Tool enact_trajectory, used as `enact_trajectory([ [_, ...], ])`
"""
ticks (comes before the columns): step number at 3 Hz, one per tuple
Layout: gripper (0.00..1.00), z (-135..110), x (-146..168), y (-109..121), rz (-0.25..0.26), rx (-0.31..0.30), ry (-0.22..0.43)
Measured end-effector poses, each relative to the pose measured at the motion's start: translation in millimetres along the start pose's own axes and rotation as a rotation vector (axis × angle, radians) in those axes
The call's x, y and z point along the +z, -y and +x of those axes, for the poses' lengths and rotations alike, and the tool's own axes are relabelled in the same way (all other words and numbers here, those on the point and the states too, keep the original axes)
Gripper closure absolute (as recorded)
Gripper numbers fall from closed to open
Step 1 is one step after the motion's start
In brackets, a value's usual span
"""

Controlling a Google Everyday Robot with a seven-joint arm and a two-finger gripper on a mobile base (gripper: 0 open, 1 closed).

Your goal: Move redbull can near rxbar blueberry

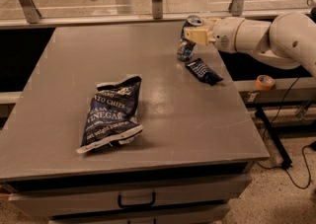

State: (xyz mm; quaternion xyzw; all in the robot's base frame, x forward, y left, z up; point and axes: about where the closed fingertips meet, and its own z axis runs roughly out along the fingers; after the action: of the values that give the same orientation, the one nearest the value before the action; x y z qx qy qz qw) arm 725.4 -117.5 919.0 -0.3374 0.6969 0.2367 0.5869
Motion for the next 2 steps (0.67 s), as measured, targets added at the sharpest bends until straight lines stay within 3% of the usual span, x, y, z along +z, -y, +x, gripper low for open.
enact_trajectory([
  [2,0.15,5.1,-12.8,-4.7,0.011,-0.012,-0.01],
])
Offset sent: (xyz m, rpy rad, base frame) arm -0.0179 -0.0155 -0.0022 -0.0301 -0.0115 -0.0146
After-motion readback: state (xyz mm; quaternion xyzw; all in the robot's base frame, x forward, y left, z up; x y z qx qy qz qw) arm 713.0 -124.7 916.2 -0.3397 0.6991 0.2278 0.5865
